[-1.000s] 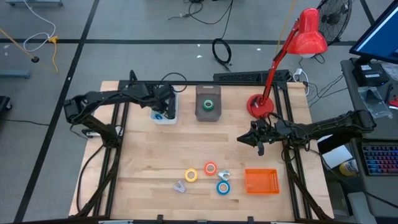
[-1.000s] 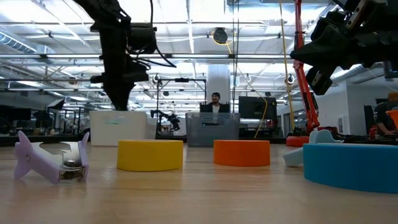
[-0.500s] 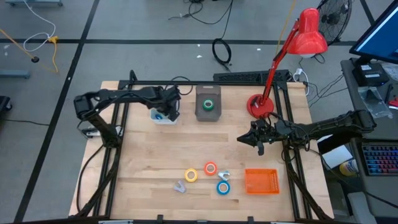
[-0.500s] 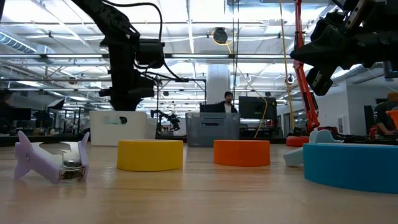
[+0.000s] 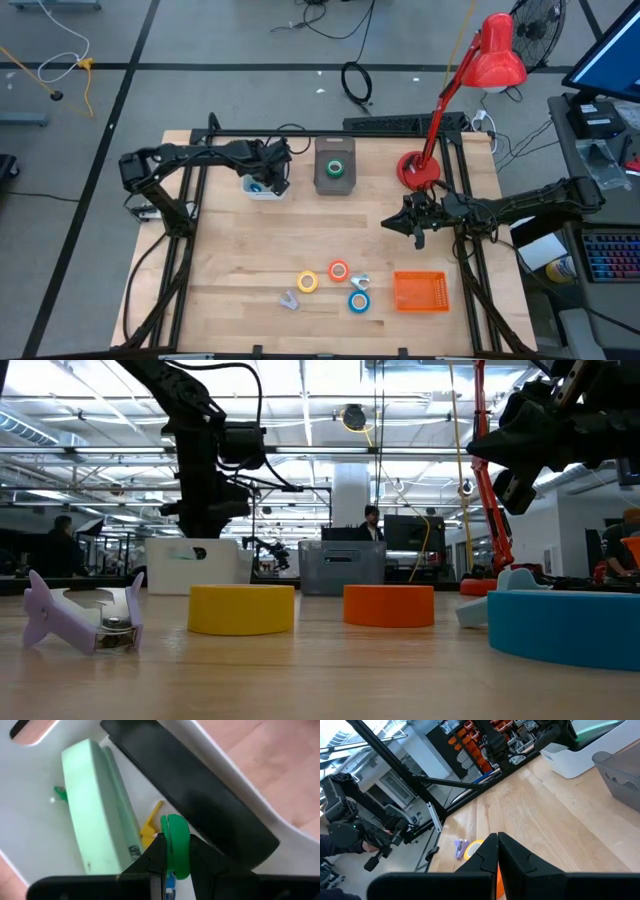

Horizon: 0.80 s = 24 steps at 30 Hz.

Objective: Pick and place Stapler, Stapler remover, tape
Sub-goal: Put the small green stapler into the white bin, then put the orange tape into the black bin

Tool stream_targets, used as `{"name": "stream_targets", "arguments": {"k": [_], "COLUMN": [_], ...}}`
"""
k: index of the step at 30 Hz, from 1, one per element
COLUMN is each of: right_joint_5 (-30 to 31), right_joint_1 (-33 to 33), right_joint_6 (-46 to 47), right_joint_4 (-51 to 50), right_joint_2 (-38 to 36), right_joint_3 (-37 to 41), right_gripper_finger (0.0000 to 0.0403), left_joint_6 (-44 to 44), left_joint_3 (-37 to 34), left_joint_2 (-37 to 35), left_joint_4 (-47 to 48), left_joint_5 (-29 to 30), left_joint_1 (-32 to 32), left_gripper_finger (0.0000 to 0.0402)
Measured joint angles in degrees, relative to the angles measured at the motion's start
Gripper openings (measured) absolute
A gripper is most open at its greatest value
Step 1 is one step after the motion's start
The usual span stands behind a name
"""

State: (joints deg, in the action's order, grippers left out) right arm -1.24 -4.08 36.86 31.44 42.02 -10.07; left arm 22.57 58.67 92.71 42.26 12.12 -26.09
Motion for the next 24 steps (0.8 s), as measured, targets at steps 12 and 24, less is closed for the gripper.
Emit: {"name": "stream_targets", "arguments": {"k": [12, 24], "right_joint_5": [0.14, 0.16], "right_joint_1": [0.00, 0.00], "right_joint_6": [0.02, 0.03], "right_joint_4": [0.02, 0.04], "right_joint_2": [0.00, 0.00], "right_joint_3": [0.00, 0.00], "right_gripper_finger": [0.0004, 0.0004], "left_joint_6": [0.07, -4.12], "left_joint_3": [0.00, 0.33], "left_joint_2": [0.00, -0.77], "left_joint_4": [0.13, 1.26], "left_joint_5": [1.47, 0.44], "left_joint_1": [-0.24, -0.46], "left_gripper_finger": [0.0123, 0.0207]}}
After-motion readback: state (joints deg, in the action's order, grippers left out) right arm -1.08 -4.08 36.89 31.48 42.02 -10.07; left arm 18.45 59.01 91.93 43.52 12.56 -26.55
